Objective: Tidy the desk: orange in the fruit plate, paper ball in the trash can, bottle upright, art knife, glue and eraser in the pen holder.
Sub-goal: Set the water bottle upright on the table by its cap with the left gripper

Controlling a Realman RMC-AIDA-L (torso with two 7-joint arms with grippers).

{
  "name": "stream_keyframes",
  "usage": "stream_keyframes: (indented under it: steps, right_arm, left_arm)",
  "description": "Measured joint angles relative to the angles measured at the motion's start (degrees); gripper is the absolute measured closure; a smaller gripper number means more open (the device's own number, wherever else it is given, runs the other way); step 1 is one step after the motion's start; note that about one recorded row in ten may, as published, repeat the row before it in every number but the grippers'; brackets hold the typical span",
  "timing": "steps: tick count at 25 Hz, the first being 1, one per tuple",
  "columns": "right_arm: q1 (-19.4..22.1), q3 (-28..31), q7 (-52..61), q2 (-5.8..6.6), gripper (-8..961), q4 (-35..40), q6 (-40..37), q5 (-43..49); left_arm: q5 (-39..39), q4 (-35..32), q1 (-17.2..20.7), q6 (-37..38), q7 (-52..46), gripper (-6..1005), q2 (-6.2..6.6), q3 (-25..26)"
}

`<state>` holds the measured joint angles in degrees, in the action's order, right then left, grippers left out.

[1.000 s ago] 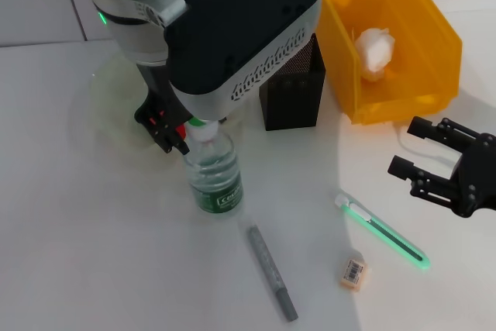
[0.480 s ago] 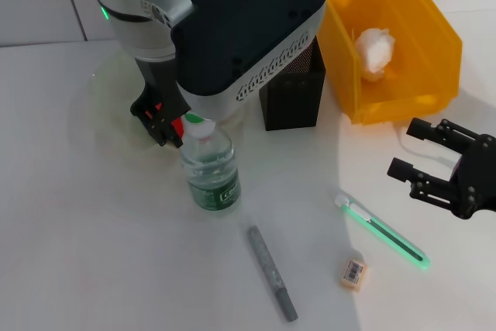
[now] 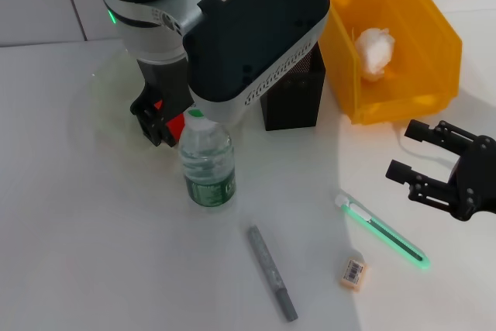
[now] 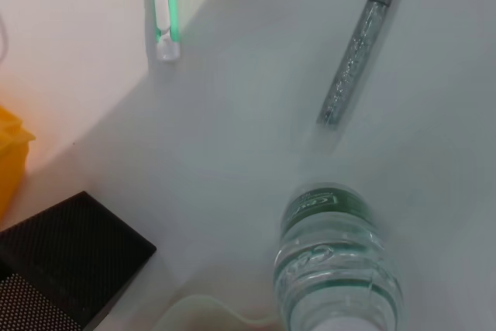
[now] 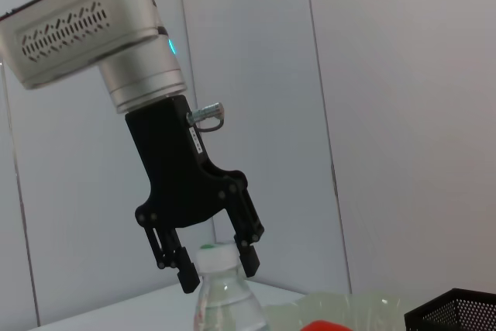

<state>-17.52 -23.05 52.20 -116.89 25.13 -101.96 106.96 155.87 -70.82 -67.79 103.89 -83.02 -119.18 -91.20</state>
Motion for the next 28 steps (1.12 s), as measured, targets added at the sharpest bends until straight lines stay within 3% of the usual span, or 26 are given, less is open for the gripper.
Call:
stream_keyframes:
  steps: [3, 12, 26, 27, 28]
  right_arm:
    - [-0.02, 0.01, 0.0, 0.0, 218, 0.0, -0.05, 0.01]
    - [0.06, 0.03, 0.0, 0.0, 218, 0.0, -0.02, 0.01]
    - [0.31, 0.35, 0.01, 0.0, 218, 0.01, 0.01, 0.01]
    - [0.31, 0.35, 0.01, 0.0, 218, 0.01, 0.01, 0.01]
    - [0.31, 0.41, 0.01, 0.0, 218, 0.0, 0.01, 0.0]
  left_arm:
    - [0.11, 0.51, -0.03, -0.62, -0.88, 415, 0.0, -0.74]
    - [1.16, 0.2, 0.0, -1.55, -1.36, 215, 0.0, -1.01]
    - [3.86, -1.3, 1.21, -3.63, -1.84, 215, 0.0, 0.89]
    - [5.04, -3.83, 3.33, -4.52, -2.21, 215, 0.22, 4.98]
    - [5.04, -3.83, 3.33, -4.52, -2.21, 215, 0.22, 4.98]
